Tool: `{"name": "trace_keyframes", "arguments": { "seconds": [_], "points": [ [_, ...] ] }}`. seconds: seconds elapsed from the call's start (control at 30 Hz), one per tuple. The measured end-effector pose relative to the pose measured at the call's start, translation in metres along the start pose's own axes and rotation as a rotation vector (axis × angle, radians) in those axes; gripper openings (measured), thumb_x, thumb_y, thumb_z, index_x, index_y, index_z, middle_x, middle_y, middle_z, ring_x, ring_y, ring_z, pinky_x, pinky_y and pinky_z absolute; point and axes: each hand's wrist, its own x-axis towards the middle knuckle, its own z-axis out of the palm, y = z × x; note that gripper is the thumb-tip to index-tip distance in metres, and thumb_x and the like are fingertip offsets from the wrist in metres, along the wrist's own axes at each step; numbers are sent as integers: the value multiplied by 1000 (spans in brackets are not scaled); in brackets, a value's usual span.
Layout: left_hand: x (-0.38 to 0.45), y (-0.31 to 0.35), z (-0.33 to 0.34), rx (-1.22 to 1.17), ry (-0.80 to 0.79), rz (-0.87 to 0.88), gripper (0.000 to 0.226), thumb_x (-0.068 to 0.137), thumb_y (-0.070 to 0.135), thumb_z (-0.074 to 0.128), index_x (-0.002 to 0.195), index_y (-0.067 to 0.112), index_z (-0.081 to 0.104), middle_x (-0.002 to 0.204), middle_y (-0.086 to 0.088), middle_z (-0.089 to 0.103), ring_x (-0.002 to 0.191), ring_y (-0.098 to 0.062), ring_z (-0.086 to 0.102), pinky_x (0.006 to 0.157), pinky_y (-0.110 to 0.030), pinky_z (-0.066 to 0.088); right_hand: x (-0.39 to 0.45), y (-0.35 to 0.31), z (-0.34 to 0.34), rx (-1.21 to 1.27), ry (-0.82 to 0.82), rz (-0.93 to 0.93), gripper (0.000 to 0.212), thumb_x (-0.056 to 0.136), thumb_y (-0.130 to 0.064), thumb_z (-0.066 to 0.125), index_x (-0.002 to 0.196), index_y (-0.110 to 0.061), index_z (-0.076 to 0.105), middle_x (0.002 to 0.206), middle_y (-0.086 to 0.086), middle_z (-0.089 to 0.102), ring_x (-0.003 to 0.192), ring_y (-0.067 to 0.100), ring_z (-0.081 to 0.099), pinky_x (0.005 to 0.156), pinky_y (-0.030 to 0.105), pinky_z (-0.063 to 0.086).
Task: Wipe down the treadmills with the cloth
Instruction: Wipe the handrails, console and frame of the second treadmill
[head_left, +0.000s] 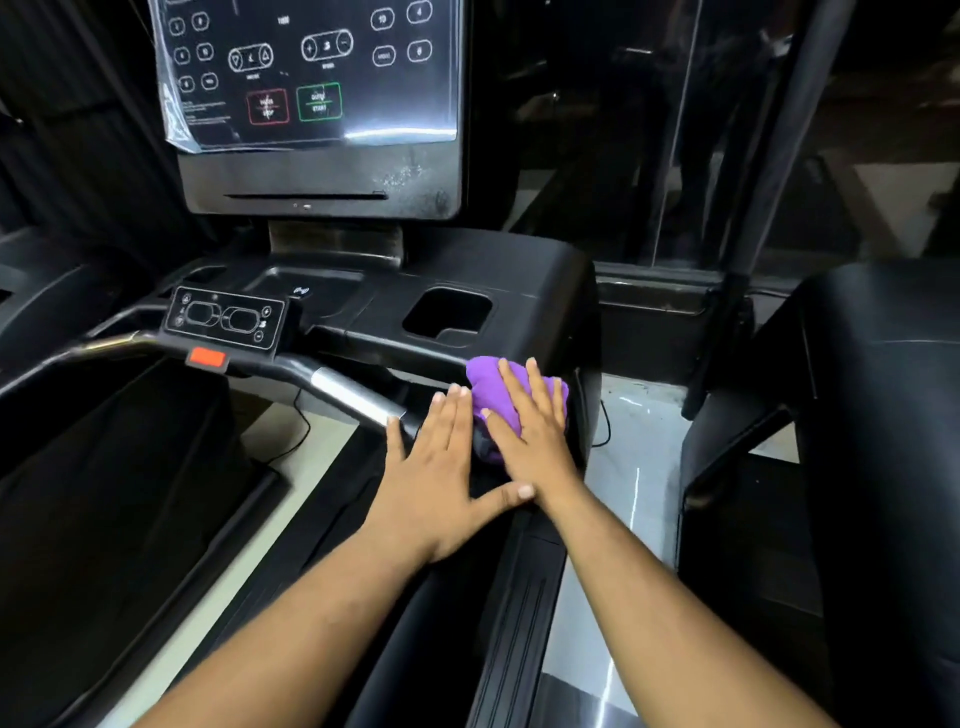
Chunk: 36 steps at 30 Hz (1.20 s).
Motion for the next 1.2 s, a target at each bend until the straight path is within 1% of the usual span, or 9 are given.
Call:
{"name": "trace_keyframes", "arguments": {
  "seconds": [0.17,0.27,0.37,0.57,0.7,0.83,1.0,1.13,1.2],
  "points": [
    [16,2,-1,80,-26,3,119,74,98,10,159,20,-21,167,6,-24,151,-9,-29,122,-61,-10,65,-3,-26,130,89,287,69,102,-57,47,161,-48,12,172,-10,-6,158,29,-10,125,54,4],
    [16,2,0,66,-5,-10,120,75,98,10,157,17,-25,164,5,-29,151,-10,-29,123,-58,-12,51,-23,-16,-224,-47,62,66,102,-58,43,160,-50,12,171,-14,-12,156,26,-20,118,70,2],
    [21,1,-1,80,-3,-15,120,75,98,9,157,17,-25,164,4,-31,151,-10,-30,123,-58,-12,76,-16,-28,-300,-55,-182,59,100,-61,45,155,-55,25,171,-18,3,157,19,-13,115,73,-3],
    [21,2,1,95,-18,-22,119,73,99,7,159,22,-20,166,6,-27,151,-9,-29,123,-58,-13,152,22,-49,138,143,235,64,101,-55,50,158,-51,23,172,-10,1,158,29,-6,127,47,0],
    [21,2,0,96,-11,-25,119,72,99,8,159,22,-20,167,6,-26,151,-9,-28,122,-58,-13,86,8,-24,11,61,112,68,101,-52,52,158,-52,16,171,-12,-10,157,28,-14,124,43,0],
    [20,3,1,95,-10,-22,119,73,99,8,159,23,-19,167,5,-25,152,-9,-27,122,-59,-13,72,28,-25,37,28,-115,66,94,-57,54,155,-52,29,172,-12,2,156,19,-11,121,35,0],
    [17,3,1,70,-13,-25,119,73,99,8,159,22,-20,167,7,-25,151,-8,-29,122,-58,-13,108,52,-32,571,218,426,73,92,-67,51,158,-43,31,166,-7,30,151,15,29,126,38,21],
    [18,2,0,69,2,-18,119,74,99,9,159,23,-20,168,7,-23,152,-8,-27,122,-58,-13,43,38,0,560,222,371,89,84,-74,46,162,-39,20,169,-13,20,154,6,19,128,39,16],
    [21,2,1,79,3,-19,120,72,100,7,159,23,-20,167,6,-24,152,-9,-26,122,-58,-13,18,32,9,397,183,272,80,93,-64,46,162,-42,11,171,-11,6,156,9,7,128,39,9]
  ]
}}
